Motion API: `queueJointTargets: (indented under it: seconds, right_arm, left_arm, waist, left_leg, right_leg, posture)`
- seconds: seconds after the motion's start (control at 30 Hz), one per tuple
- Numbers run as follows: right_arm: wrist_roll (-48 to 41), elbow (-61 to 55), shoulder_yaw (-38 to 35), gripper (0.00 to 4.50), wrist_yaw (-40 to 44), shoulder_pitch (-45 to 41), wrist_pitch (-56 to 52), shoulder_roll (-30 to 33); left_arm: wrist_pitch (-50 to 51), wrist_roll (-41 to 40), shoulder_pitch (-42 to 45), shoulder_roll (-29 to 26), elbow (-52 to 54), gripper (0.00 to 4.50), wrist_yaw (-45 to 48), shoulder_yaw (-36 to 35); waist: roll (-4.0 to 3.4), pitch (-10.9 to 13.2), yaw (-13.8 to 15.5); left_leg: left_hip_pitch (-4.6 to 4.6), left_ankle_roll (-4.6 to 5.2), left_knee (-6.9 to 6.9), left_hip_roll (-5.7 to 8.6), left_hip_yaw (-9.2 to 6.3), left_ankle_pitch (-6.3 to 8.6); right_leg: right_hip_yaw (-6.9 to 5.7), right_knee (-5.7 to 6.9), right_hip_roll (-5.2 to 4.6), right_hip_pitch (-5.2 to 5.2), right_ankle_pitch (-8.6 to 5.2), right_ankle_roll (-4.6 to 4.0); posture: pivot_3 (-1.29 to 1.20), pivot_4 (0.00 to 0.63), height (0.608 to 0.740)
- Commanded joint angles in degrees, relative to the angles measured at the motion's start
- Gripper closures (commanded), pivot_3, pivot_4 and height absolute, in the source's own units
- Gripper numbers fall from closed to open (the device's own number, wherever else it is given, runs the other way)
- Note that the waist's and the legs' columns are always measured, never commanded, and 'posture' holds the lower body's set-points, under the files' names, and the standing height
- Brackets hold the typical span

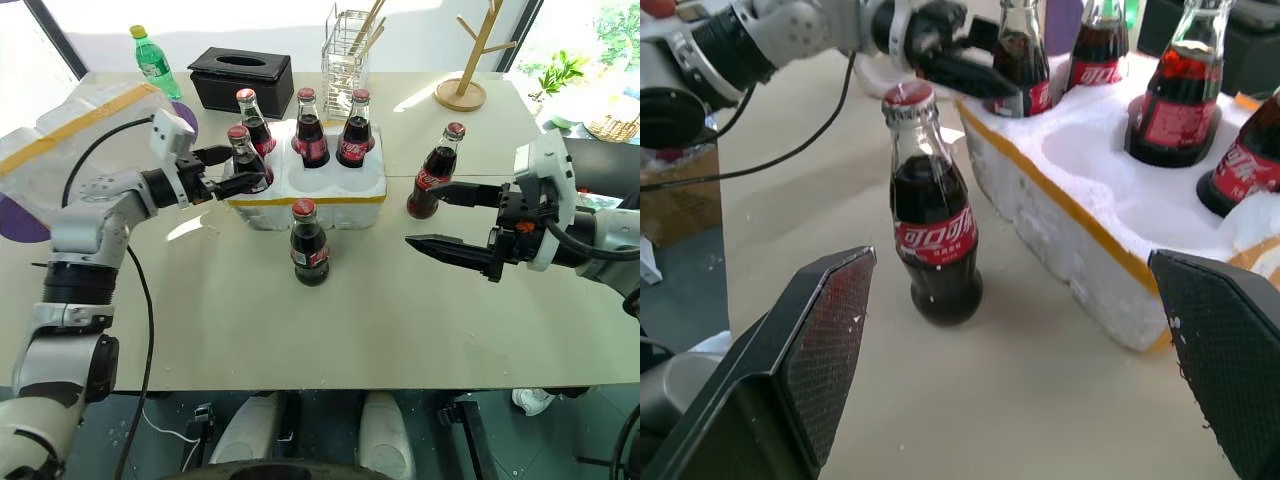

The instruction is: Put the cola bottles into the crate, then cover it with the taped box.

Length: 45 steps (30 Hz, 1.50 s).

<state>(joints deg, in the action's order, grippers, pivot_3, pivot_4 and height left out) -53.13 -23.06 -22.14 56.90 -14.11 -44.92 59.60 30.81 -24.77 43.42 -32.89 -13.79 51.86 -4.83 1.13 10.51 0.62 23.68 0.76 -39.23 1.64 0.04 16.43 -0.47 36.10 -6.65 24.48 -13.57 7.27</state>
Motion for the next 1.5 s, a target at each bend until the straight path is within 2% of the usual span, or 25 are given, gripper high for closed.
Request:
queueJointTargets:
  seconds: [0.03, 0.23, 0.43, 0.63, 1.07, 1.5]
  right_arm:
    - [3.7, -0.5, 1.7, 0.00, 0.3, 1.6, 3.0, -0.7]
    - [10.4, 2.3, 8.9, 0.00, -1.0, 0.7, 7.5, -5.4]
    - [14.1, 4.7, 17.1, 0.00, 0.6, -4.5, 10.9, -12.0]
    - [15.5, 9.9, 22.6, 0.00, 0.9, -10.6, 10.4, -18.8]
    - [21.5, 13.2, 30.1, 0.00, 0.7, -14.0, 12.2, -26.8]
    - [27.3, 22.0, 34.0, 0.00, 0.4, -19.0, 15.7, -35.2]
  left_arm:
    - [7.1, -6.9, 0.5, -5.2, 8.5, 0.05, 1.3, -6.7]
    - [17.7, -16.7, -4.9, -17.0, 21.7, 0.05, 8.2, -11.4]
    - [15.9, -18.2, -19.5, -24.1, 36.1, 0.05, 15.5, -9.0]
    - [13.4, -17.3, -21.6, -22.0, 38.9, 0.05, 13.3, -5.7]
    - [11.3, -17.3, -20.8, -21.0, 37.7, 0.05, 13.1, -4.4]
    - [12.0, -18.6, -27.2, -21.9, 38.3, 0.05, 10.2, -10.9]
  waist:
    - [0.00, 0.0, -0.3]
    - [-0.02, 0.0, -0.6]
    - [-0.05, 0.0, -0.9]
    - [-0.04, 0.0, -0.8]
    - [-0.05, 0.0, -1.1]
    - [-0.07, 0.0, -1.4]
  left_leg:
    - [0.00, 0.00, 0.00, -0.02, 0.00, 0.00]
    - [-0.09, -0.01, 0.02, -0.03, 0.01, 0.00]
    - [-0.17, -0.06, 0.04, -0.05, 0.01, -0.03]
    - [-0.19, -0.09, 0.04, -0.05, -0.01, -0.05]
    - [-0.19, -0.09, 0.06, -0.04, -0.03, -0.05]
    - [-0.21, -0.11, 0.08, -0.06, -0.03, -0.06]
  right_leg:
    - [0.00, 0.00, 0.02, 0.01, 0.00, 0.00]
    - [0.03, 0.00, 0.04, -0.03, -0.01, 0.00]
    - [0.06, -0.01, 0.05, -0.11, -0.02, -0.03]
    - [0.07, -0.01, 0.06, -0.15, -0.02, -0.04]
    - [0.06, 0.01, 0.09, -0.14, -0.02, -0.04]
    - [0.06, 0.03, 0.14, -0.09, -0.02, -0.04]
  posture:
    - [0.00, 0.150, 0.740]
    - [0.00, 0.150, 0.740]
    - [0.00, 0.150, 0.740]
    - [0.00, 0.150, 0.740]
    - [0.00, 0.150, 0.740]
    - [0.00, 0.150, 0.740]
